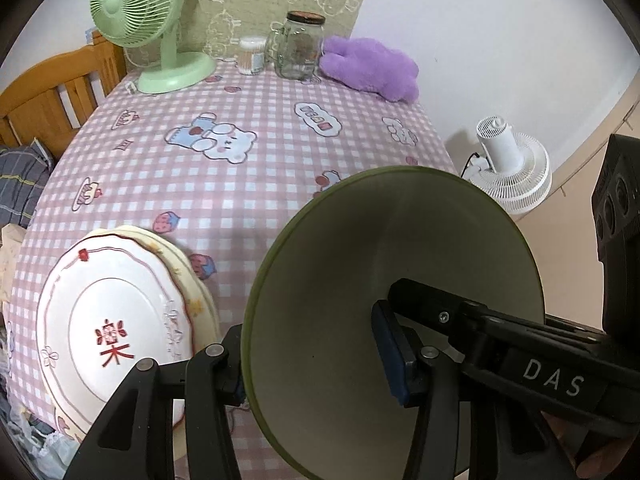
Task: Organize plates and bowls
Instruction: 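Carry the bowl stack with both grippers over the plate stack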
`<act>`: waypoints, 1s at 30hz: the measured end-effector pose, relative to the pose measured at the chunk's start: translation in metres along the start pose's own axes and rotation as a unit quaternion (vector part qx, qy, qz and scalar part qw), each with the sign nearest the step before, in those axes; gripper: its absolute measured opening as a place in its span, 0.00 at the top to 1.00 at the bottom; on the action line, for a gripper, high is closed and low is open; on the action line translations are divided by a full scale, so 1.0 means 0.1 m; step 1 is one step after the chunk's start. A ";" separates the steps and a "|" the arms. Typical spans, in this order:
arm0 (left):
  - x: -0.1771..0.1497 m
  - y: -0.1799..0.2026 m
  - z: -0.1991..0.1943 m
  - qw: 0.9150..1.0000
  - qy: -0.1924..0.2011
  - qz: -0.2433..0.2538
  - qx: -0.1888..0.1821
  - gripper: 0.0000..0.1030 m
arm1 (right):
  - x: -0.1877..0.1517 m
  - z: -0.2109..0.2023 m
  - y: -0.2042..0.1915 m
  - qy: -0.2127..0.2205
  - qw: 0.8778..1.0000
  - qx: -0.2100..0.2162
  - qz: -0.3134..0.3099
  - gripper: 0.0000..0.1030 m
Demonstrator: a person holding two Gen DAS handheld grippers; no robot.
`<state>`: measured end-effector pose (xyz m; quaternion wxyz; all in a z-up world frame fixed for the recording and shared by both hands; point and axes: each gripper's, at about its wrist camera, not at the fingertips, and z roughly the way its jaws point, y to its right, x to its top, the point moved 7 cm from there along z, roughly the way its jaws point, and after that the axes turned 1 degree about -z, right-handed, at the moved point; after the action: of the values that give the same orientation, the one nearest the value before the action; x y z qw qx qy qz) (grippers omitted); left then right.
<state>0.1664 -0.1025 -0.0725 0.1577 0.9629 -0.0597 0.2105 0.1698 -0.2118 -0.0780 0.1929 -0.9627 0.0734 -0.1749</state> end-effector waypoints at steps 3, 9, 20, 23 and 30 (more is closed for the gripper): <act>-0.01 -0.11 -0.06 1.000 0.002 0.001 -0.005 0.51 | -0.01 0.01 -0.12 0.005 1.000 -0.003 0.002 0.60; 0.00 -0.35 -0.21 1.000 0.004 0.008 -0.016 0.51 | -0.05 0.03 -0.38 0.016 1.000 -0.011 0.010 0.60; 0.04 -0.90 -0.42 0.999 0.006 0.016 -0.028 0.51 | -0.11 0.20 -0.94 0.024 0.999 -0.020 0.019 0.60; 0.05 -1.06 -0.45 0.999 0.004 0.019 -0.030 0.51 | -0.12 0.27 -1.06 0.025 0.999 -0.022 0.021 0.60; 0.05 -1.38 -0.50 0.999 -0.005 0.025 -0.033 0.51 | -0.18 0.46 -1.36 0.022 0.999 -0.025 0.033 0.60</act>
<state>0.1772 0.0441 -0.0659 0.1835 0.9566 -0.0918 0.2071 0.1800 -0.0680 -0.0695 0.1725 -0.9603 0.1134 -0.1879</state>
